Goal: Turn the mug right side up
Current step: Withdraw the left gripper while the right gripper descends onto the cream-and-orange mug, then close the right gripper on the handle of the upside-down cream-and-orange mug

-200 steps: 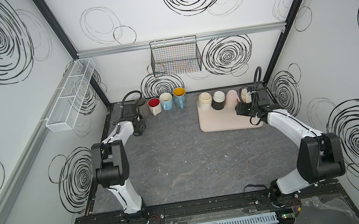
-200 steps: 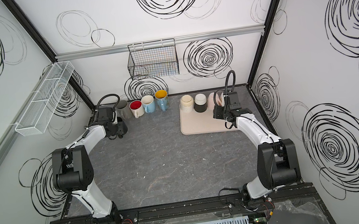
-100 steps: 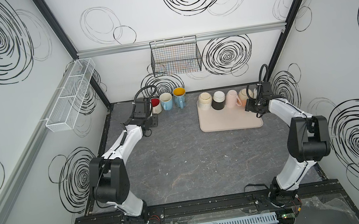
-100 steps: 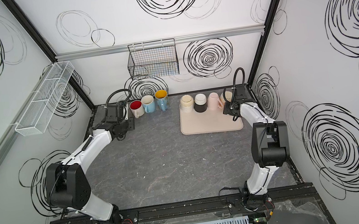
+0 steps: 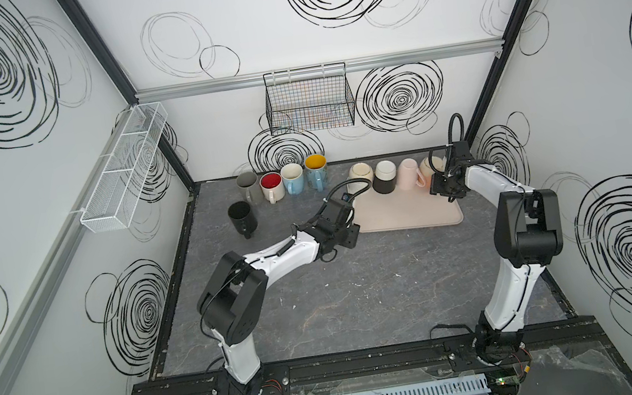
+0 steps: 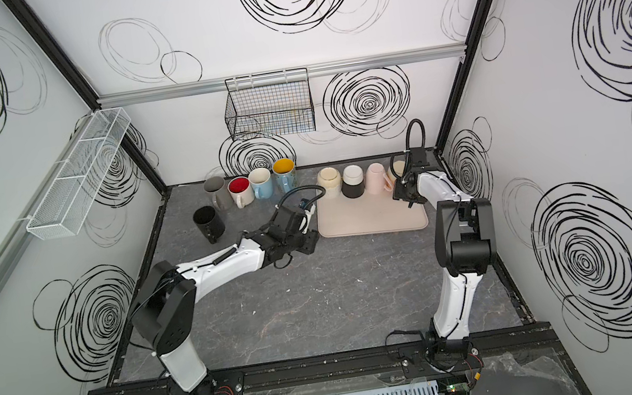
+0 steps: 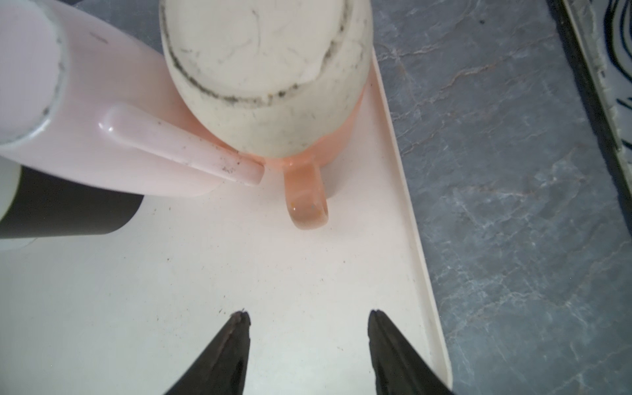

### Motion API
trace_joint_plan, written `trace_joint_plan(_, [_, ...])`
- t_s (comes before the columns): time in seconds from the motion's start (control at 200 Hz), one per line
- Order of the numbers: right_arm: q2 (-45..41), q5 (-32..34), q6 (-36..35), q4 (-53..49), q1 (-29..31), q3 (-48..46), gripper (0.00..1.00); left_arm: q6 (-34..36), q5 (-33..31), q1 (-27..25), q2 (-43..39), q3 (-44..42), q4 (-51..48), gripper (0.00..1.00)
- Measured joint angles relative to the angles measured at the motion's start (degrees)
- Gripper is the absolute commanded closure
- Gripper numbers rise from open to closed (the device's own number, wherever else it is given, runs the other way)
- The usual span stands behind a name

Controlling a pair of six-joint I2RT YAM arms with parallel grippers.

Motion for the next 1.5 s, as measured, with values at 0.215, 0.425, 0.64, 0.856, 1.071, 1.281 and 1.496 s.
trace_joint_plan(0.215, [4.70, 1.53, -1.38, 0.04, -0.02, 2.91, 0.44, -2.36, 3.30, -3.02, 4.74, 2.56, 3.56, 0.44])
trace_joint_plan(0.425, [9.81, 4.07, -3.61, 0.00, -0.07, 7.08, 0.48, -3.48, 4.87, -3.32, 5.55, 2.91, 5.51, 0.44])
trace_joint_plan(0.64, [10.71, 5.27, -6.36, 0.04, -0.17, 7.15, 0.66, -3.85, 5.03, -4.04, 5.27, 1.44, 7.10, 0.44])
trace_joint_plan(0.856, [10.60, 5.60, -8.52, 0.61, -0.31, 6.58, 0.90, -4.66, 4.33, -5.33, 2.40, -4.61, 8.55, 0.44])
trace_joint_plan(1.071, [7.76, 5.51, -8.94, 1.64, 0.02, 0.74, 0.99, -5.31, 3.98, -5.95, 0.28, -7.34, 9.77, 0.44])
trace_joint_plan(1.281, [1.01, 5.38, -8.96, 2.45, 0.83, -6.23, 1.00, -5.55, 3.34, -6.73, -1.68, -8.48, 11.10, 0.44])
trace_joint_plan(1.496, [-5.25, 4.83, -8.31, 3.10, 2.49, -12.00, 1.00, -6.21, 2.64, -8.81, -3.34, -10.40, 11.96, 0.44])
